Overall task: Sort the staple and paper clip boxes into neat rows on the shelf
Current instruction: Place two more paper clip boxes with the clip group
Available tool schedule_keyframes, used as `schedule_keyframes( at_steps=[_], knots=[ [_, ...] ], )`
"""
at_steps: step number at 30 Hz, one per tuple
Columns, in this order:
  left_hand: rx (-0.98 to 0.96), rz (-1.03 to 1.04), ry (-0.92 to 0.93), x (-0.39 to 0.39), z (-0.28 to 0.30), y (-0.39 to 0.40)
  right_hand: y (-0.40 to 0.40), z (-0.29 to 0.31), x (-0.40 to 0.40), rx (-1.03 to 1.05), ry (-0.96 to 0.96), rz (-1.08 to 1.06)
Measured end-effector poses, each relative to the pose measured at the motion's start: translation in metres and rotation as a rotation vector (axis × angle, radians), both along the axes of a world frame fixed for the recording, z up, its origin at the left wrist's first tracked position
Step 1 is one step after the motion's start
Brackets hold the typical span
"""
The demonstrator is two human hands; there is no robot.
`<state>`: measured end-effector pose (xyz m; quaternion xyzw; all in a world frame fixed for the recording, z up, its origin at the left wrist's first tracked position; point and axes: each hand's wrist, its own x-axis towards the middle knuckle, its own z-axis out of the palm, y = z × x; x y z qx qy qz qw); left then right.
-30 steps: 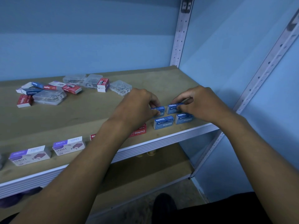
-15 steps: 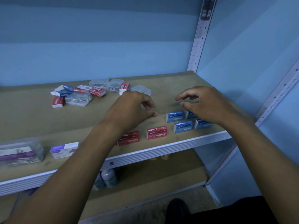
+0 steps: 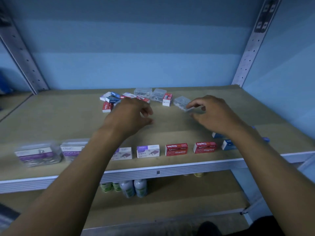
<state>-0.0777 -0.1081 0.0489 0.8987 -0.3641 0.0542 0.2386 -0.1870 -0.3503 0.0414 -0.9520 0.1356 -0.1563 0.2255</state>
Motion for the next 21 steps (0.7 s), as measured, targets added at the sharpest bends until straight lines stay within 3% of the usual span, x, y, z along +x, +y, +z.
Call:
schedule_keyframes(
  at_steps=[9, 15, 21],
  knots=[
    [0.239, 0.196, 0.065, 0.022, -0.005, 0.008, 0.009, -0.011, 0.036, -0.04, 0.102, -0.162],
    [0.388, 0.229, 0.184, 0.033, -0.012, 0.006, 0.004, -0.024, 0.049, -0.024, 0.215, -0.111],
    [0.425, 0.22, 0.185, 0.035, -0.016, 0.005, 0.004, -0.021, 0.049, -0.046, 0.23, -0.107]
  ],
)
